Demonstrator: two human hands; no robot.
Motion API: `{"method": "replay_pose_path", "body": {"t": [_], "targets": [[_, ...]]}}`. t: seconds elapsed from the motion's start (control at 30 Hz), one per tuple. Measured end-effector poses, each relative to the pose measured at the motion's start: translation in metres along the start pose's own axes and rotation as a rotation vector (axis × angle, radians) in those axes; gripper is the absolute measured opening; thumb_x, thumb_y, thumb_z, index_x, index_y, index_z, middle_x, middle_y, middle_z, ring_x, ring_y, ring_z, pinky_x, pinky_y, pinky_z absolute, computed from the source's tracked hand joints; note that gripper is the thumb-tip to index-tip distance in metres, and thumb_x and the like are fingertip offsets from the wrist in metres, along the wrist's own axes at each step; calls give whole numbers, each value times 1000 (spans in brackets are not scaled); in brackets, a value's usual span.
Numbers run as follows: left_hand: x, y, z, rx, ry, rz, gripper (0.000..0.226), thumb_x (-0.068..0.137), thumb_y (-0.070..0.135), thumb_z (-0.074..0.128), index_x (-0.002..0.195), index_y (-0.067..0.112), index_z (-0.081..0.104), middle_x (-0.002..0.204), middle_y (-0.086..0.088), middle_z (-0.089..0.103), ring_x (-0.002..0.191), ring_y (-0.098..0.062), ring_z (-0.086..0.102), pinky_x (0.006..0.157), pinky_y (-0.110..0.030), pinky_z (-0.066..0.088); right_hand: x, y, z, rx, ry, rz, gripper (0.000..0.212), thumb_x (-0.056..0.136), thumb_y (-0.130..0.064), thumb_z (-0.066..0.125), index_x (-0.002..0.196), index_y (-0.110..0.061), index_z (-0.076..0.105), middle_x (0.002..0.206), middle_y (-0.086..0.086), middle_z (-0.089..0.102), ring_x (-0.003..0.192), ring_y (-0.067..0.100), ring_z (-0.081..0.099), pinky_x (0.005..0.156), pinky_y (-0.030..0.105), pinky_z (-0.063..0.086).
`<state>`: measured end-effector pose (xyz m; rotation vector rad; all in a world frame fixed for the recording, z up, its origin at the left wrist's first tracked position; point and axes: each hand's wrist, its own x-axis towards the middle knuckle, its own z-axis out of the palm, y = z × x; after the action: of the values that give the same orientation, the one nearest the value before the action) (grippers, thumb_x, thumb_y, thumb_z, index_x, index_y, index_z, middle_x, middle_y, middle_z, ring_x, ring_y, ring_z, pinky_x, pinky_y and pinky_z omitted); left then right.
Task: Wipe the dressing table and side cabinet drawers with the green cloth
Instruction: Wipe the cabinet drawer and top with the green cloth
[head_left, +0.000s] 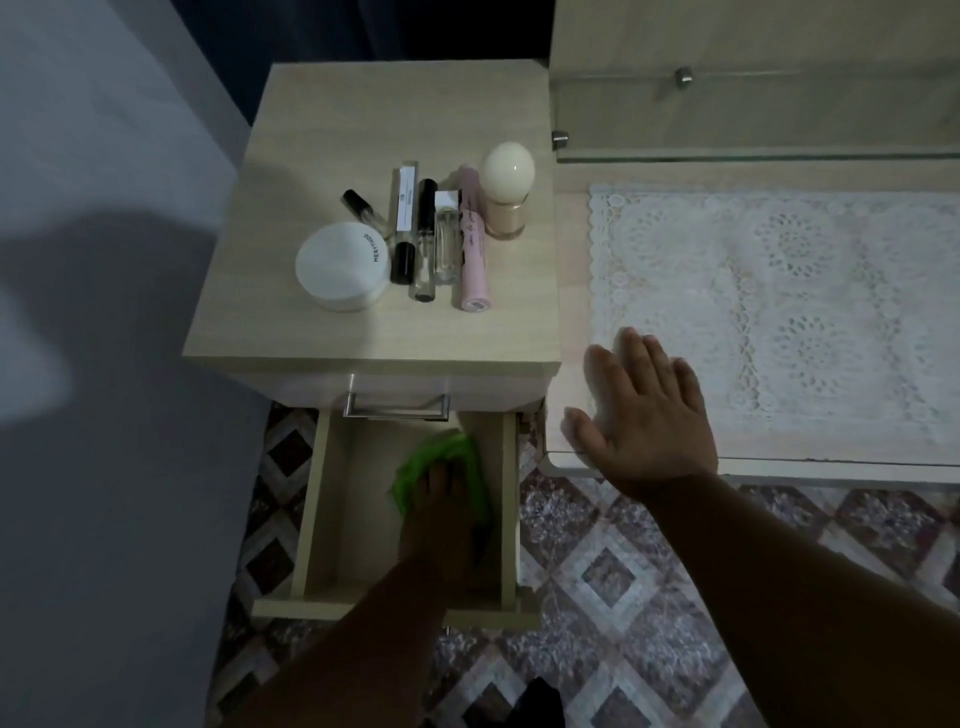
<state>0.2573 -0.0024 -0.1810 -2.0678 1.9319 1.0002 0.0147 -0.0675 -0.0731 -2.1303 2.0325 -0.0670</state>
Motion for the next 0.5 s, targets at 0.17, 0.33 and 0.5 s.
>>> {"method": "replay_pose_path", "body": {"t": [0.17, 0.33, 0.5], "targets": [[15, 1, -8, -227, 237, 53, 51, 93, 22, 53, 143, 12, 50, 145, -7, 46, 129, -25, 49, 105, -27, 41, 0, 0, 1, -9, 13, -1, 76, 89, -69, 28, 153, -29, 27, 166, 11, 16, 154, 27, 10, 123, 49, 12], [29, 45, -32, -910, 152, -20, 32, 97, 26, 51, 129, 24, 56, 123, -9, 64, 108, -23, 61, 89, -33, 48, 0, 0, 4, -41, 38, 2, 76, 88, -69, 28, 151, -27, 30, 164, 13, 22, 152, 29, 16, 121, 50, 16], [12, 39, -28, -822, 49, -1, 28, 104, 20, 47, 129, 20, 60, 115, -13, 67, 95, -23, 64, 76, -29, 50, 1, 0, 2, -44, 27, -2, 77, 88, -71, 24, 152, -28, 27, 165, 12, 19, 153, 28, 14, 122, 50, 15]]}}
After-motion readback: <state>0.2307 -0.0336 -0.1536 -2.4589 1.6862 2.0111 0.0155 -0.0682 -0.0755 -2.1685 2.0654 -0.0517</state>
